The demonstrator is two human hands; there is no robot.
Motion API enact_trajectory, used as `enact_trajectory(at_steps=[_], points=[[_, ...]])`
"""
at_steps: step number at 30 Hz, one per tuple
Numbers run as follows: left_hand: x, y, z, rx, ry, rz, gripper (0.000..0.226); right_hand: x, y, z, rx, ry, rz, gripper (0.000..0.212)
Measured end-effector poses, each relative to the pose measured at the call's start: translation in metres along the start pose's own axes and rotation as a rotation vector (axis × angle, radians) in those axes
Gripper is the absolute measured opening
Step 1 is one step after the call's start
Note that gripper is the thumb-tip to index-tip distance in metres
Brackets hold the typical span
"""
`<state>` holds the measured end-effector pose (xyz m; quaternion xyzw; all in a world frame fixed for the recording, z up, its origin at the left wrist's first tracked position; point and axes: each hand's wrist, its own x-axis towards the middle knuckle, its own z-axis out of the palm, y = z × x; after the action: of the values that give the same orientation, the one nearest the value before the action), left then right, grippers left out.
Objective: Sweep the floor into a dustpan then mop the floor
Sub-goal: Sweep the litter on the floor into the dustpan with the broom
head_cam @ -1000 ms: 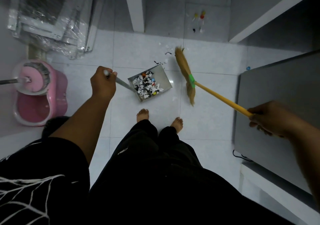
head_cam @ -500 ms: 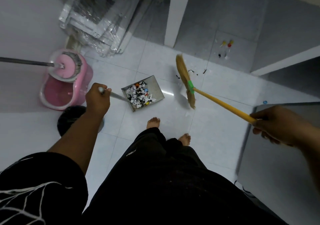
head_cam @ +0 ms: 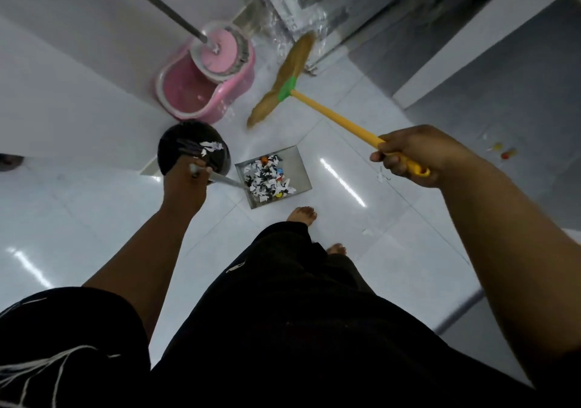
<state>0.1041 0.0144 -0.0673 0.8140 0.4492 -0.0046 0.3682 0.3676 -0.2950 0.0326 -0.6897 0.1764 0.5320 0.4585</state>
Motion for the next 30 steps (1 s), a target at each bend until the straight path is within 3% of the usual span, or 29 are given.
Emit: enact_trajectory(at_steps=[4,10,17,30], points=[[-0.021,-0.030,-0.009,-0.032,0.074,-0.138,0.014,0.063,-0.018,0.069,0.019,-0.101,0.081,0.019],[-0.044,-0.061,-0.015,-0.047,0.135,-0.246,0.008,0.122,0.004,0.106,-0.105,-0.002,0.157,0.010],[-0.042,-0.054,-0.011,-0.042,0.116,-0.211,0.009,0.119,0.057,0.016,-0.067,0.148,0.239,0.020],[-0.014,0.048,0.039,0.126,0.017,0.024,0.019,0.008,0.214,-0.146,0.222,0.422,0.370,0.019]])
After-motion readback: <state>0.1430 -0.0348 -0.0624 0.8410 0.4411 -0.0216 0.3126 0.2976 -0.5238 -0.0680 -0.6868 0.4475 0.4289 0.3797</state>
